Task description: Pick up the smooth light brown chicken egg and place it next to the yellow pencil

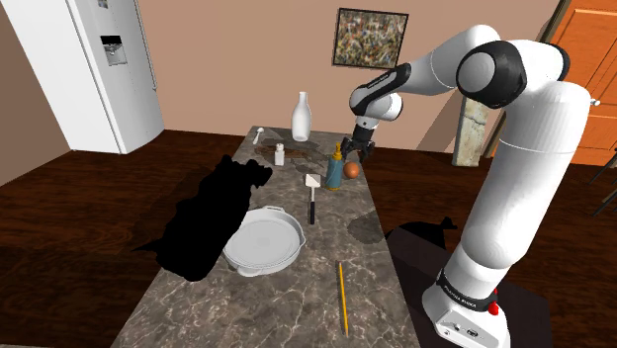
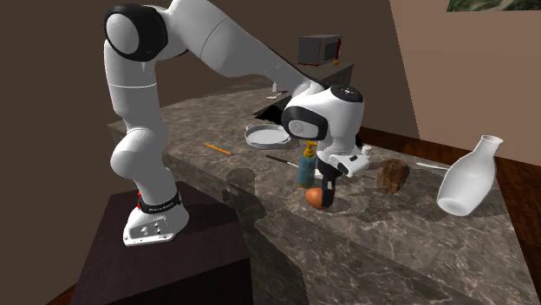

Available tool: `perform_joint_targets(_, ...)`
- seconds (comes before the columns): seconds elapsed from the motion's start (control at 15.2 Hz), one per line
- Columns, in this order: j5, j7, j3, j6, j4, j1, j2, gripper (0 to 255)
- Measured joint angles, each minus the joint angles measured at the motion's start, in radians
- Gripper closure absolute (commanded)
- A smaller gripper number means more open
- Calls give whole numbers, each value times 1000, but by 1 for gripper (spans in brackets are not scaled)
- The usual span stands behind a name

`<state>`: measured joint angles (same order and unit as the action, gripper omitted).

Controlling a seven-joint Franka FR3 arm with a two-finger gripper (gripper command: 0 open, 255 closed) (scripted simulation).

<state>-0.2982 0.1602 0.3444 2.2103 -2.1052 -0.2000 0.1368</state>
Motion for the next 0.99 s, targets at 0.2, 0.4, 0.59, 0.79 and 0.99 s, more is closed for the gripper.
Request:
perform_joint_targets(0.2,-18,8,-6,35,-15,2,22,0)
perform_joint_targets(0.4,-32,17,-11,61,-23,3,41,0)
perform_joint_targets(0.59,-34,20,-11,65,-25,2,44,0)
perform_joint_targets(0.79,-34,20,-11,66,-25,2,45,255)
perform_joint_targets(0.99,-34,20,-11,65,-25,2,45,255)
